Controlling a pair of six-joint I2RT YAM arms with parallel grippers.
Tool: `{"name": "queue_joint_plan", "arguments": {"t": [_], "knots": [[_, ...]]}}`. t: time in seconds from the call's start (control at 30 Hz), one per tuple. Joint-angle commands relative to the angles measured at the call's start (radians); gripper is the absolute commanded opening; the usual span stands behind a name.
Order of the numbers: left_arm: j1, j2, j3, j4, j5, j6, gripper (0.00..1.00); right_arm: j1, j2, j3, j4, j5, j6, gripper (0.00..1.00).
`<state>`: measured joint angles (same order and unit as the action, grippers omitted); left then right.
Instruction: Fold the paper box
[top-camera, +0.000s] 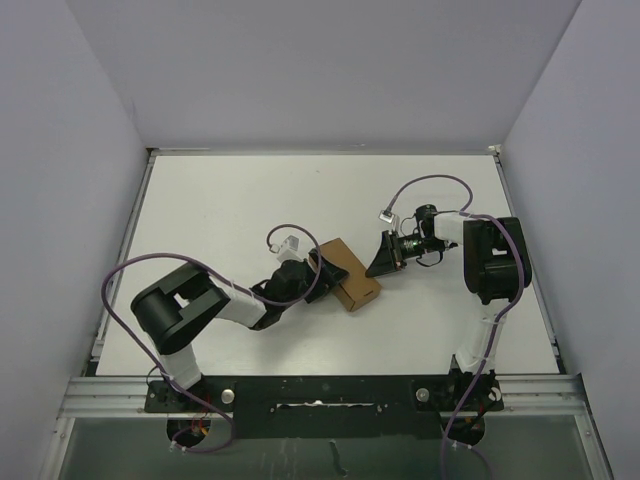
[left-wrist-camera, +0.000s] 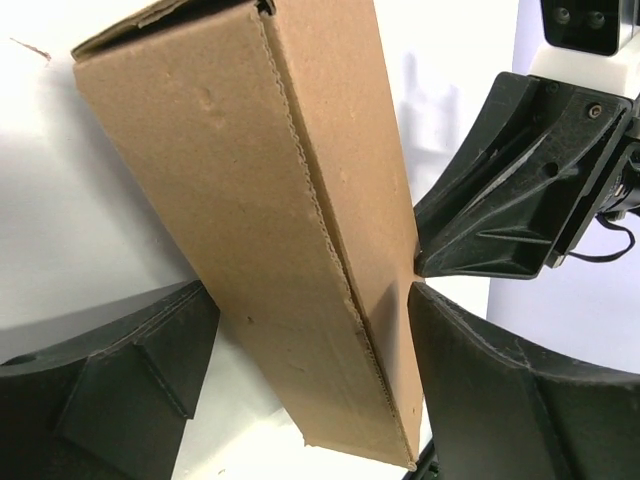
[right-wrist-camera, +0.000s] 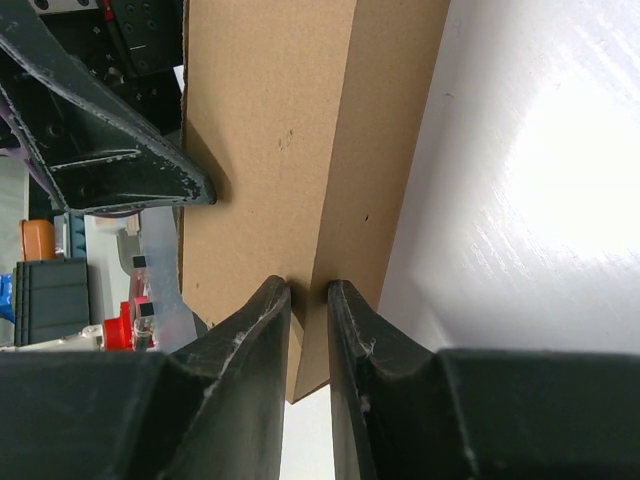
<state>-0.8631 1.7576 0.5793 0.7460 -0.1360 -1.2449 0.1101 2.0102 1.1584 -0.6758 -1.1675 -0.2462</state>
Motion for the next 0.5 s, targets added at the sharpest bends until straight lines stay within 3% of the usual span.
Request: {"name": "queue_joint_plan", "arguments": {"t": [0.0, 0.1, 0.17, 0.47], "knots": [[-0.005, 0.02, 0.031, 0.072, -0.025, -0.017, 0.7, -0.004, 0.039, 0.01, 0.012, 0.132, -0.045, 0.07], [-0.005, 0.024, 0.026, 0.103, -0.024, -0.012, 0.54, -0.005, 0.038, 0.012, 0.009, 0.12, -0.048, 0.09], [-0.005, 0.026, 0.027, 0.109, -0.022, -0.01, 0.5, -0.005, 0.035, 0.014, 0.005, 0.109, -0.05, 0.13], [0.004, -0.007, 0.006, 0.118, -0.011, 0.033, 0.43, -0.047, -0.028, 0.029, -0.03, 0.028, -0.089, 0.39]]}}
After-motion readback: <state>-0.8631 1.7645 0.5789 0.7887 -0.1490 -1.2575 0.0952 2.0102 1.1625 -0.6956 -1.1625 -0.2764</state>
